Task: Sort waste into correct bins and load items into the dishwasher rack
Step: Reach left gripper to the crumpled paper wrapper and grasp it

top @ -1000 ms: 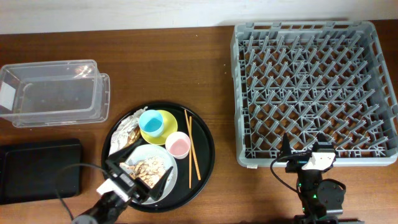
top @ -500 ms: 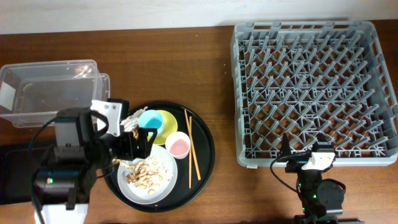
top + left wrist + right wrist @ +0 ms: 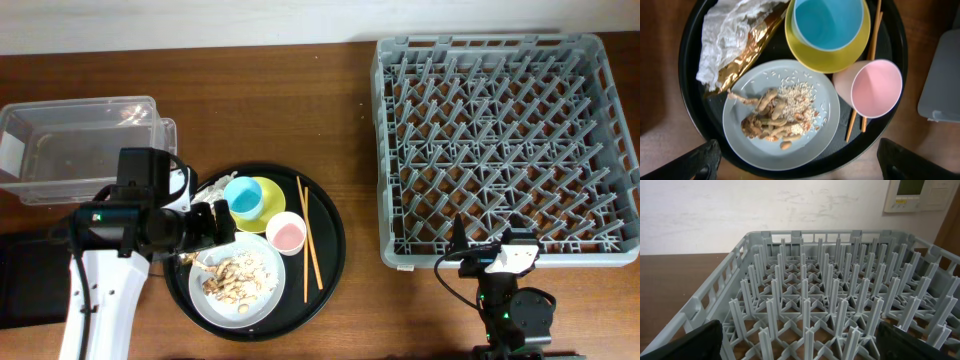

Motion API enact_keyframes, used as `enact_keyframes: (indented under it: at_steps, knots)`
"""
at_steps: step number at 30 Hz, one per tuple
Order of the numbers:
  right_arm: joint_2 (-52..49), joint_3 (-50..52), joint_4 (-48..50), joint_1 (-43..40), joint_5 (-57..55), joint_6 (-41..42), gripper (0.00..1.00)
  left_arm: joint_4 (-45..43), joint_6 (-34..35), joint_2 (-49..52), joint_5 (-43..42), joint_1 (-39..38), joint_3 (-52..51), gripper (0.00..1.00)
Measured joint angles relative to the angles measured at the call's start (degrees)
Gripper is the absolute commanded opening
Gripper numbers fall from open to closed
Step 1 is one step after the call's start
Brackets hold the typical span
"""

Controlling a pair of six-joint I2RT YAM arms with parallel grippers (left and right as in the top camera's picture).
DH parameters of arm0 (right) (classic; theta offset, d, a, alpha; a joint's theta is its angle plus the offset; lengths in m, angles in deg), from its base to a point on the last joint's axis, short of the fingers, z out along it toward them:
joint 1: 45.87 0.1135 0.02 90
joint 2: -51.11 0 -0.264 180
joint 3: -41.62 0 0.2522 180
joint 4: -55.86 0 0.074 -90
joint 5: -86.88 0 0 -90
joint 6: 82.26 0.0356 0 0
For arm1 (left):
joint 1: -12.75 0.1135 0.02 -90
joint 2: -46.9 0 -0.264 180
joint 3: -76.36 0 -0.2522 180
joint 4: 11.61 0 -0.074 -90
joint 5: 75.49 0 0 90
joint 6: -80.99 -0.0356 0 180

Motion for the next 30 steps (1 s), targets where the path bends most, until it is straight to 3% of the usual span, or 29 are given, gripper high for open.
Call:
enact_keyframes:
  at_steps: [1, 3, 5, 9, 18, 25, 30]
  knots:
    - [0.0, 0.0, 0.0, 0.0, 0.0, 0.0, 0.98, 0.6, 0.0, 0.0, 0.2, 0.0, 0.0, 0.66]
    - [0.0, 0.0, 0.0, 0.0, 0.0, 0.0, 0.98, 0.8, 1.0, 0.0, 2.7, 0.0, 0.0, 0.57]
    - [0.0, 0.0, 0.0, 0.0, 0.0, 0.0, 0.99, 0.8, 7.9, 0.0, 9.9, 0.0, 0.0, 0.56]
    - [0.0, 0.0, 0.0, 0.0, 0.0, 0.0, 0.98, -3.5, 11.9, 0.7, 13.6, 0.0, 0.0, 0.57]
    - [0.0, 0.0, 0.0, 0.0, 0.0, 0.0, 0.98, -11.7, 12.4, 24.6, 14.1, 0.0, 0.3, 0.57]
    - [0.0, 0.0, 0.0, 0.0, 0.0, 0.0, 0.98, -12.6, 11.8, 25.6, 11.0, 11.5, 0.3, 0.57]
    - [0.0, 0.0, 0.0, 0.0, 0.0, 0.0, 0.98, -15.8, 9.1, 25.8, 8.9, 11.4, -0.1, 0.57]
